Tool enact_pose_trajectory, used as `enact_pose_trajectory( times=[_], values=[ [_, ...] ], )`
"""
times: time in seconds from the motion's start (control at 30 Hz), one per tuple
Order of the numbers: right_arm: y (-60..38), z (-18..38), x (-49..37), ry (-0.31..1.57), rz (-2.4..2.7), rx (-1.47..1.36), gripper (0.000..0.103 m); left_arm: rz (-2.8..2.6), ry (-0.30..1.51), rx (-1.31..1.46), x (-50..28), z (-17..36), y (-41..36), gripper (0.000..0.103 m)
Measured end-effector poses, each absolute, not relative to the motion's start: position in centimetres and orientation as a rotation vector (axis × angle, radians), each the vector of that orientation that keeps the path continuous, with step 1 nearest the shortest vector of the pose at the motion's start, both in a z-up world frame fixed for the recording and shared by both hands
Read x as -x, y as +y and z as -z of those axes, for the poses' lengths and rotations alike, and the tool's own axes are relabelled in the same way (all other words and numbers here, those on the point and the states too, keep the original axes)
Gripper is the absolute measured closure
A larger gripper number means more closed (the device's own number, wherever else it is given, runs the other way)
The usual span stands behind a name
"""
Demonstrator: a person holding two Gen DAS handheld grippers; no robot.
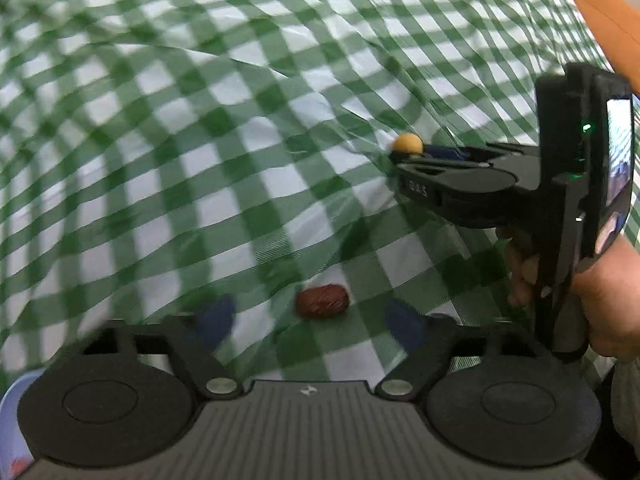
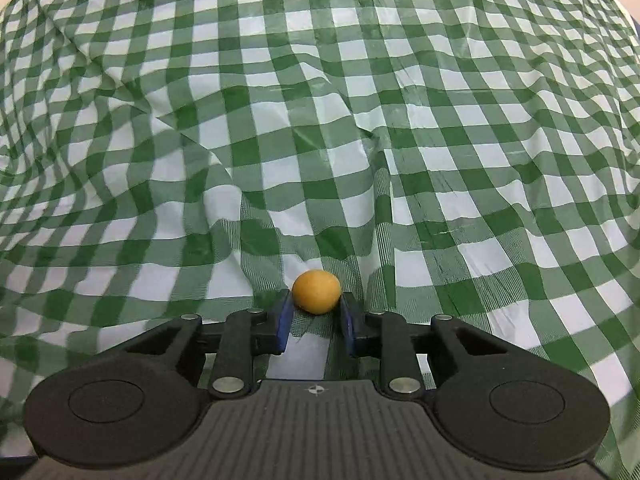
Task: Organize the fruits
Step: 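Grasp a brown date with the left tool while the right tool grasps a small yellow fruit, then carry the date with the left tool while the right tool carries the yellow fruit to the plate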
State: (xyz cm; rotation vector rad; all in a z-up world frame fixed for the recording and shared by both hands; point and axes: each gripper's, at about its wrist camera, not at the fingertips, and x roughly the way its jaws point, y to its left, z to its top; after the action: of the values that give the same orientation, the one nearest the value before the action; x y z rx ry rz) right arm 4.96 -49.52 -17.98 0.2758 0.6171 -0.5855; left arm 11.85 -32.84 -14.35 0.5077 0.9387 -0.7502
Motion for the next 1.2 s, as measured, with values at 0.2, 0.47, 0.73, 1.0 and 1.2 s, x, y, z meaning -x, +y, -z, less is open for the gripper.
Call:
enact_pose_trajectory(
  times=[0.2,0.47,0.73,1.0,1.2],
  values=[
    [-49.7,18.4,-4.7,0.588,0.571,-0.273,0.075,0.785,0.936,-0.53,-12.4,16.2,-34.0,0.048],
    [-49.8,17.6,-3.7,0.532,0.593,-0.29,0.076,0.768,0.883,-0.503,-12.1,14.4,-32.8,0.068],
    [-47.8,11.1,-0.8,0.43,0.653,-0.303,0.076,0.696,0.779,-0.458,-11.0,7.2,-27.7,0.068],
    [-37.7,2.6,4.4,0.43,0.415,-0.283,0.076,0.546,0.773,-0.367,-6.6,0.4,-16.5,0.068],
    [-28.3,-0.5,7.6,0.502,0.219,-0.265,0.076,0.442,0.803,-0.307,-2.0,-1.7,-7.8,0.068]
  ],
)
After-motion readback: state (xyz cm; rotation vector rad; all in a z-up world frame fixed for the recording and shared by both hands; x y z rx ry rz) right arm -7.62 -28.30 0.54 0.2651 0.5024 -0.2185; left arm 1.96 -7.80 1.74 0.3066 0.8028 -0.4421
